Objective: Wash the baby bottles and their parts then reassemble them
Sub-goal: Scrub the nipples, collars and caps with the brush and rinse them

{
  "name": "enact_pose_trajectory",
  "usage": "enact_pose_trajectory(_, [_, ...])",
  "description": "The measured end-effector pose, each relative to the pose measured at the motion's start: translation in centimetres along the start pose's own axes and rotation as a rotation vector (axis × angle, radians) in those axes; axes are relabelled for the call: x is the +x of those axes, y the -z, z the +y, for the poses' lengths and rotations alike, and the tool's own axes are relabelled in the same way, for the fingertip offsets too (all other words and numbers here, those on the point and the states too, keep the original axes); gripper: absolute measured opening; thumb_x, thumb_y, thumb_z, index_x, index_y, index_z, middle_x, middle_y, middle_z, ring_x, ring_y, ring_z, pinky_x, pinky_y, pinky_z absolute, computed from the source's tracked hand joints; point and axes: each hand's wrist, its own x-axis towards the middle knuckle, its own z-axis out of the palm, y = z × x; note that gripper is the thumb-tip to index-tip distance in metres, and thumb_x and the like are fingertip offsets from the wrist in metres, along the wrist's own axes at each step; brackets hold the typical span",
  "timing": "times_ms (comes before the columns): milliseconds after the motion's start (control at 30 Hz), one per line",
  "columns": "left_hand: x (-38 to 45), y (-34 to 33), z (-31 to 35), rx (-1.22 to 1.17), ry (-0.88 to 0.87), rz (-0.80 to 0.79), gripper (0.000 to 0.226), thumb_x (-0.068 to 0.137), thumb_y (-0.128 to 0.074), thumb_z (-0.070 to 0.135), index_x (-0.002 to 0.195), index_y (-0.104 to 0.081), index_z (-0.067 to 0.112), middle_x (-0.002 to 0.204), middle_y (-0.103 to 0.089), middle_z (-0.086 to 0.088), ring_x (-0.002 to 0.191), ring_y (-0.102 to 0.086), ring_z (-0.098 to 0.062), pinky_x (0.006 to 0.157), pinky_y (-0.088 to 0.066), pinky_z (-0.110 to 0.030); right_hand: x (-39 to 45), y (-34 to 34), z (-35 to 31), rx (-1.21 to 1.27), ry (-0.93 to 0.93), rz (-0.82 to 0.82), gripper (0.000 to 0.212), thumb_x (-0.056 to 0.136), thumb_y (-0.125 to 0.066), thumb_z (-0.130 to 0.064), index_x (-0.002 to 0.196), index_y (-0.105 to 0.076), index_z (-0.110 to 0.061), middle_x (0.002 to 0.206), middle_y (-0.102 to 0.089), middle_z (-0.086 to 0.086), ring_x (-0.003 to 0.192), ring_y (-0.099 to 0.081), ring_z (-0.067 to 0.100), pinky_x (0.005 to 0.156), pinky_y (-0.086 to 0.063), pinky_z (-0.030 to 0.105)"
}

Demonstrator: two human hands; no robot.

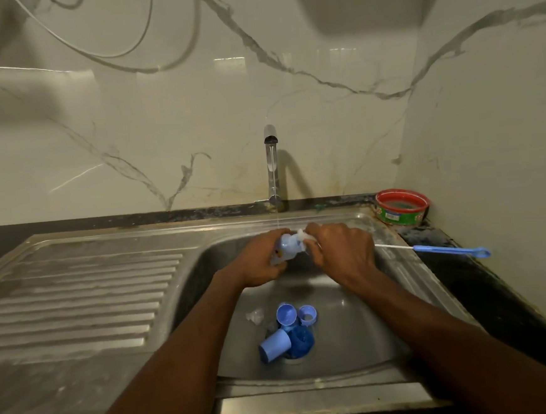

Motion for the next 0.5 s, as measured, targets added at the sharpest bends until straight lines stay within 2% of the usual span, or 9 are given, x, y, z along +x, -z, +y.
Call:
enact_pose_trajectory(67, [0.3, 0.9, -0.1, 0.062, 0.006, 0.05, 0.062, 0.08, -0.083, 0.024, 0.137, -0.056, 0.02, 0.131, -0.064, -0.003, 0.117, -0.059, -0.018, 0.098, -0.043, -0.026, -0.2, -0.2, -0.1, 0.006, -0.053, 0.006, 0.035, 0.098, -0.051, -0.054, 0.128, -0.059, -0.037, 0.109, -0.07, -0.002, 0.096, -0.067, 0.023, 0.071, -0.048, 0.033])
enact_pose_trajectory(133, [0.4, 1.5, -0.5, 0.123, -0.047, 0.128, 0.055, 0.072, -0.088, 0.036, 0.119, -0.063, 0.024, 0.114, -0.068, 0.003, 0.101, -0.062, -0.014, 0.09, -0.053, -0.033, -0.5, -0.2, -0.3, 0.04, -0.061, -0.012, 0.04, 0.096, -0.051, -0.057, 0.13, -0.06, -0.038, 0.112, -0.071, -0.002, 0.1, -0.066, 0.022, 0.075, -0.046, 0.033])
enact_pose_trajectory(200, [0.3, 1.7, -0.7, 0.192, -0.073, 0.193, 0.055, 0.064, -0.087, 0.049, 0.104, -0.058, 0.026, 0.1, -0.061, 0.008, 0.089, -0.055, -0.01, 0.077, -0.053, -0.037, -0.7, -0.1, -0.4, 0.144, -0.016, -0.039, 0.039, 0.094, -0.055, -0.058, 0.126, -0.065, -0.038, 0.11, -0.072, -0.004, 0.101, -0.065, 0.019, 0.074, -0.042, 0.03])
enact_pose_trajectory(233, [0.3, 1.4, -0.9, 0.229, -0.061, 0.203, 0.058, 0.061, -0.086, 0.053, 0.102, -0.054, 0.028, 0.101, -0.056, 0.008, 0.09, -0.051, -0.01, 0.076, -0.052, -0.036, -0.9, 0.0, -0.4, 0.192, 0.014, -0.052, 0.036, 0.094, -0.056, -0.057, 0.122, -0.068, -0.038, 0.108, -0.073, -0.005, 0.099, -0.065, 0.017, 0.072, -0.038, 0.028])
enact_pose_trajectory(300, [0.2, 0.5, -1.0, 0.236, -0.03, 0.165, 0.07, 0.058, -0.085, 0.057, 0.113, -0.051, 0.03, 0.112, -0.052, 0.007, 0.101, -0.046, -0.011, 0.082, -0.048, -0.033, -1.1, 0.0, -0.4, 0.194, 0.068, -0.041, 0.035, 0.094, -0.056, -0.058, 0.119, -0.068, -0.039, 0.107, -0.073, -0.007, 0.098, -0.065, 0.015, 0.071, -0.032, 0.026])
enact_pose_trajectory(400, [0.1, -0.6, -0.6, 0.124, 0.001, 0.041, 0.086, 0.063, -0.08, 0.061, 0.136, -0.05, 0.026, 0.134, -0.051, 0.001, 0.121, -0.045, -0.018, 0.102, -0.04, -0.034, -1.1, -0.2, -0.1, 0.109, 0.054, 0.021, 0.039, 0.093, -0.053, -0.062, 0.122, -0.067, -0.039, 0.105, -0.073, -0.007, 0.095, -0.067, 0.017, 0.069, -0.034, 0.028])
enact_pose_trajectory(500, [0.2, -0.9, -0.2, -0.001, 0.055, -0.114, 0.076, 0.08, -0.082, 0.034, 0.145, -0.047, 0.018, 0.142, -0.054, -0.003, 0.127, -0.052, -0.017, 0.107, -0.04, -0.029, -0.6, -0.4, 0.2, 0.08, -0.034, -0.015, 0.038, 0.097, -0.047, -0.059, 0.12, -0.065, -0.034, 0.103, -0.073, -0.004, 0.091, -0.068, 0.021, 0.069, -0.042, 0.031])
